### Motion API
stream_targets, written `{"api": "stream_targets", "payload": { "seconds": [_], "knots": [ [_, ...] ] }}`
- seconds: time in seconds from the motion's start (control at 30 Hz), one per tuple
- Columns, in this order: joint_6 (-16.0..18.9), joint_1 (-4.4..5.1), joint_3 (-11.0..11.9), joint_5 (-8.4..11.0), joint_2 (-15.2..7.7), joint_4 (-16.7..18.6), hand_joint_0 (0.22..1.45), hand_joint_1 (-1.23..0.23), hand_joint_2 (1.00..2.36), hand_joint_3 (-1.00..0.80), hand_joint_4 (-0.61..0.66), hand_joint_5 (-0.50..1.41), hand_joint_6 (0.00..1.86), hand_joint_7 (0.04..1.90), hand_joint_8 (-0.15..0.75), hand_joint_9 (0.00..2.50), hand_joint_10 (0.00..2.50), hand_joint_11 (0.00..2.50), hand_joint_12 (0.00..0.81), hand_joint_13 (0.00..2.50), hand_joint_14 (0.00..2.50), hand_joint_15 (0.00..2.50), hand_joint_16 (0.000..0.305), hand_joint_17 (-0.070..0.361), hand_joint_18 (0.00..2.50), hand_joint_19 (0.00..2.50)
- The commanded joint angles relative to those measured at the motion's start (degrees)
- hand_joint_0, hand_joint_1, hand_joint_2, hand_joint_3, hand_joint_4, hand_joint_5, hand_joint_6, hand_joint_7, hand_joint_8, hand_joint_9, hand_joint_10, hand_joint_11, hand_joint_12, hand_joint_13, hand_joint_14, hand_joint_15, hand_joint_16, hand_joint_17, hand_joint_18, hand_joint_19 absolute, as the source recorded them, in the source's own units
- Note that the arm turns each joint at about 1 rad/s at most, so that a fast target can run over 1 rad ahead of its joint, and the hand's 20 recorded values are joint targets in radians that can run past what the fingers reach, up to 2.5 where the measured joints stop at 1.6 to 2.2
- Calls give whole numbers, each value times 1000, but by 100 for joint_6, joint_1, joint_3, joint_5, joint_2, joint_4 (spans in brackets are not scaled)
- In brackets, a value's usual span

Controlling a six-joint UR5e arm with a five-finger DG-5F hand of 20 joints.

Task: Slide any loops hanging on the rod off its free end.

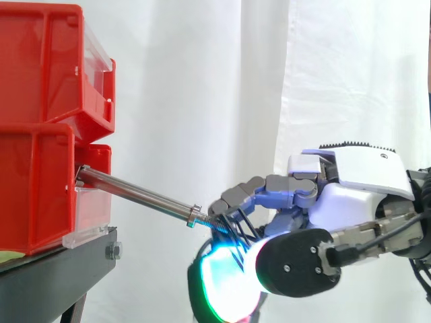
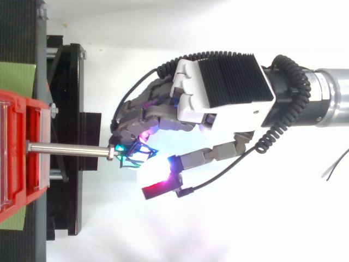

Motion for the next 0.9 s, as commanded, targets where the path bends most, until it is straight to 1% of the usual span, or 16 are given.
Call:
{"api": "stream_targets", "payload": {
  "seconds": [0.0,0.03,0.17,0.23,0.27,0.43,0.47,0.5,0.6,0.7,0.73,0.77,0.8,0.83,0.87],
  "knots": [
    [36,-12,1,-8,90,-420,595,-652,1022,45,4,-165,931,1175,382,973,10,290,350,896,3,89,52,118,934,241],
    [45,-21,1,-8,108,-455,595,-652,1022,46,4,-165,931,1175,380,975,9,278,349,896,2,90,52,117,934,238],
    [203,-30,-8,-8,213,-877,594,-652,1022,42,8,-165,931,1173,381,973,9,290,350,898,3,90,52,118,933,244],
    [220,-38,-8,-8,240,-947,594,-652,1022,37,8,-165,932,1166,382,974,10,290,352,898,3,92,52,118,935,240],
    [264,-38,-8,-8,284,-1140,594,-652,1021,36,11,-165,932,1168,380,974,10,291,352,897,3,92,52,118,936,240],
    [379,-38,-8,19,380,-1474,599,-658,1020,17,2,-167,931,1159,382,972,9,289,353,896,2,85,53,118,936,236],
    [537,-47,-8,19,407,-1632,601,-661,1021,6,2,-169,931,1154,383,971,10,294,351,896,2,86,52,118,934,241],
    [651,-38,-8,19,416,-1712,602,-664,1021,0,-1,-170,930,1156,378,969,10,296,352,895,2,91,52,117,932,242],
    [880,-38,-8,19,442,-1852,606,-676,1022,-24,-8,-174,927,1165,368,962,12,297,344,888,3,96,50,113,921,251],
    [1170,-12,-8,45,556,-2098,619,-695,1024,-93,-9,-181,923,1170,353,957,10,303,330,877,3,101,47,106,897,266],
    [1214,-12,-8,63,591,-2142,621,-697,1023,-101,-9,-182,922,1172,350,954,11,306,330,876,4,107,47,106,897,270],
    [1389,-3,1,159,662,-2336,625,-702,1023,-122,-5,-183,923,1158,345,949,11,305,328,876,4,105,47,106,895,274],
    [1451,6,-8,203,688,-2397,629,-710,1022,-141,-7,-185,921,1161,347,948,11,304,329,876,4,104,47,105,898,276],
    [1583,14,-8,282,723,-2529,631,-712,1022,-149,-9,-185,920,1161,348,947,10,303,329,877,3,105,47,105,899,272],
    [1644,14,1,309,749,-2582,635,-714,1022,-165,-3,-186,920,1156,345,945,11,309,329,877,3,105,47,105,902,278]
  ]
}}
